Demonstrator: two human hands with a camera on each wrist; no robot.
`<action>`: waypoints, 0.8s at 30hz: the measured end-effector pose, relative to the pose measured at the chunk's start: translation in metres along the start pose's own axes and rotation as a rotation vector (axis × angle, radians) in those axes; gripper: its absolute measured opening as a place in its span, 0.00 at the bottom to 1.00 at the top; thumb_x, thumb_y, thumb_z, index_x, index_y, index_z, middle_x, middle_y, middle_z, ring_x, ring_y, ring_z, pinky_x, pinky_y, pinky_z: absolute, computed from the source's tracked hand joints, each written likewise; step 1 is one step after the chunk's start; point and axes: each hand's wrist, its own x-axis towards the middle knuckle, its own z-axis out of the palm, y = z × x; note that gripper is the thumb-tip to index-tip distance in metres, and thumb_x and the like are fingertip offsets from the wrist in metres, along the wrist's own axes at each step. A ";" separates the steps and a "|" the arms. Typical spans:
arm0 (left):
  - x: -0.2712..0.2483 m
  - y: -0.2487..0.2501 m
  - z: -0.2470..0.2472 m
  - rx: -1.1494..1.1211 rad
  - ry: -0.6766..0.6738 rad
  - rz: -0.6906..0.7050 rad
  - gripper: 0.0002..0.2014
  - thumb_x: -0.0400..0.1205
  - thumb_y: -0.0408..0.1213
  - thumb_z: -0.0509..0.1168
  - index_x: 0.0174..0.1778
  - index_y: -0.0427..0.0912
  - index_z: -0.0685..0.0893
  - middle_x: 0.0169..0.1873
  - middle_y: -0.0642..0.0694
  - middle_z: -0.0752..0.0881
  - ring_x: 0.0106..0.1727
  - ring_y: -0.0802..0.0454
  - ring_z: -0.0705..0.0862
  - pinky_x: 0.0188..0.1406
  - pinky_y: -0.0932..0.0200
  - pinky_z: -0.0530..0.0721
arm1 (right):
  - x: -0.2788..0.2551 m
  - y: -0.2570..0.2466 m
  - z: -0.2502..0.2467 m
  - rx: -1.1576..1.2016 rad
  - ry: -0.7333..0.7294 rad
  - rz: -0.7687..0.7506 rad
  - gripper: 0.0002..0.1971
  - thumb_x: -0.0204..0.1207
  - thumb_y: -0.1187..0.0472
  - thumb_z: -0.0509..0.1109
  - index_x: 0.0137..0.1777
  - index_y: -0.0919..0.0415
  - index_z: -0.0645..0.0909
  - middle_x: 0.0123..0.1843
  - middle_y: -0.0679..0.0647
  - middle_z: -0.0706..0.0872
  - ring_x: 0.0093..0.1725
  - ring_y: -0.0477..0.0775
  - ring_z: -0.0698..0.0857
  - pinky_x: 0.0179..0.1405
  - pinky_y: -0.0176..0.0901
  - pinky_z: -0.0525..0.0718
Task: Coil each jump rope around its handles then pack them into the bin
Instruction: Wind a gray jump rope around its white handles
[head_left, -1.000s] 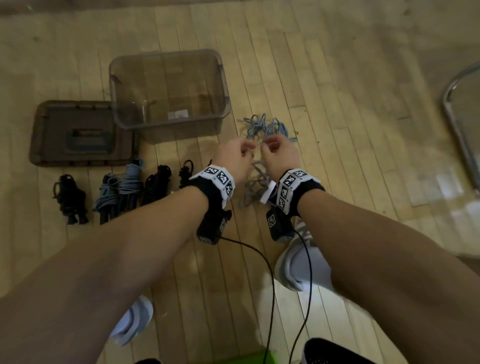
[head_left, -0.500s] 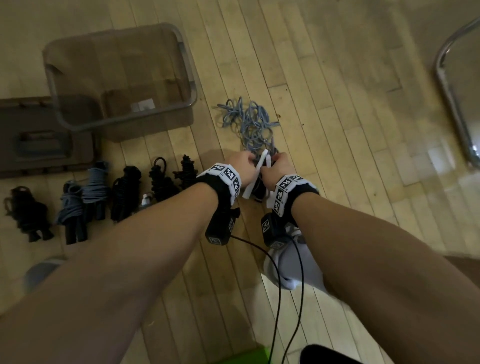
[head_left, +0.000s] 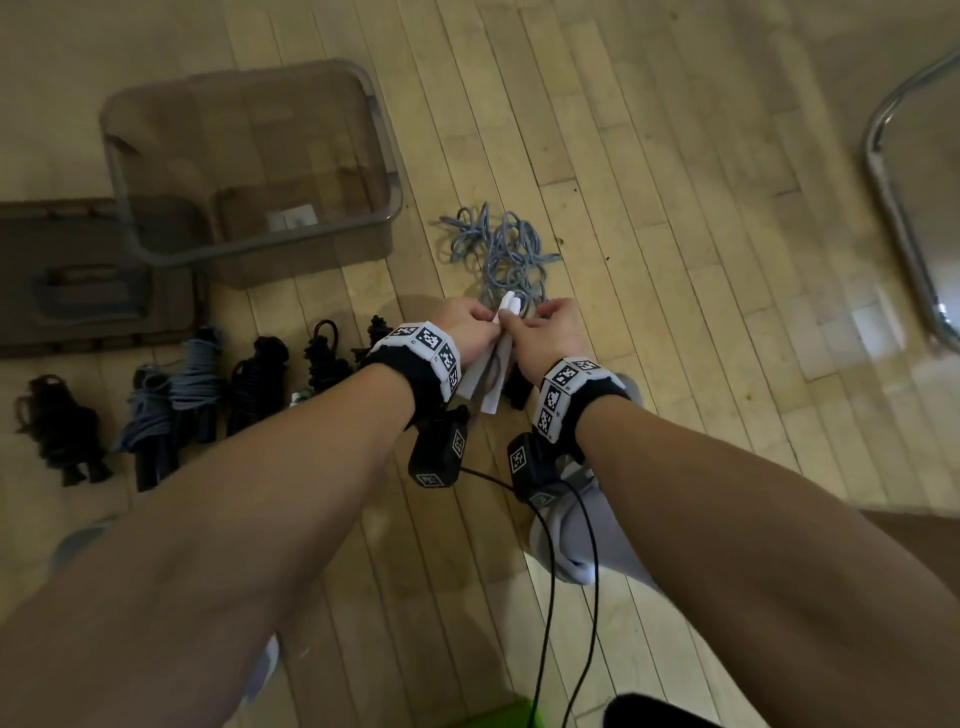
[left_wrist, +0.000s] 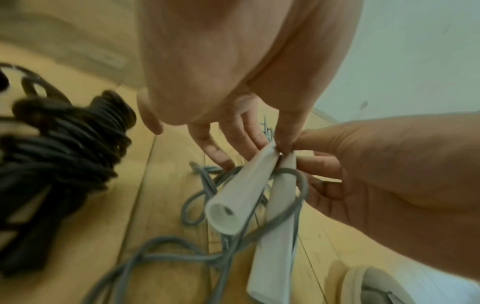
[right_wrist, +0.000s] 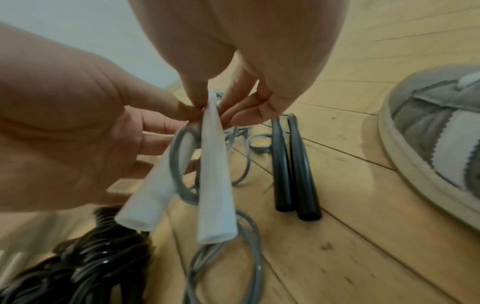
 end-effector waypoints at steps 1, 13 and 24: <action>-0.005 0.001 -0.006 0.003 0.024 0.011 0.02 0.83 0.35 0.71 0.46 0.43 0.88 0.43 0.43 0.89 0.50 0.43 0.87 0.55 0.50 0.85 | -0.003 -0.004 0.002 0.008 -0.002 -0.023 0.23 0.80 0.47 0.76 0.62 0.57 0.69 0.43 0.46 0.86 0.39 0.44 0.83 0.32 0.38 0.75; -0.097 0.022 -0.103 -0.144 0.213 0.235 0.11 0.81 0.40 0.76 0.53 0.39 0.84 0.45 0.43 0.91 0.44 0.44 0.90 0.51 0.44 0.89 | -0.072 -0.106 0.001 0.157 -0.236 -0.362 0.07 0.77 0.50 0.78 0.48 0.53 0.89 0.46 0.59 0.94 0.47 0.60 0.94 0.54 0.62 0.92; -0.216 0.087 -0.186 -0.273 0.301 0.374 0.13 0.79 0.35 0.79 0.49 0.38 0.79 0.43 0.40 0.91 0.37 0.51 0.90 0.36 0.60 0.91 | -0.171 -0.217 -0.035 0.202 -0.335 -0.620 0.04 0.80 0.59 0.77 0.44 0.54 0.89 0.49 0.60 0.94 0.51 0.61 0.93 0.57 0.60 0.92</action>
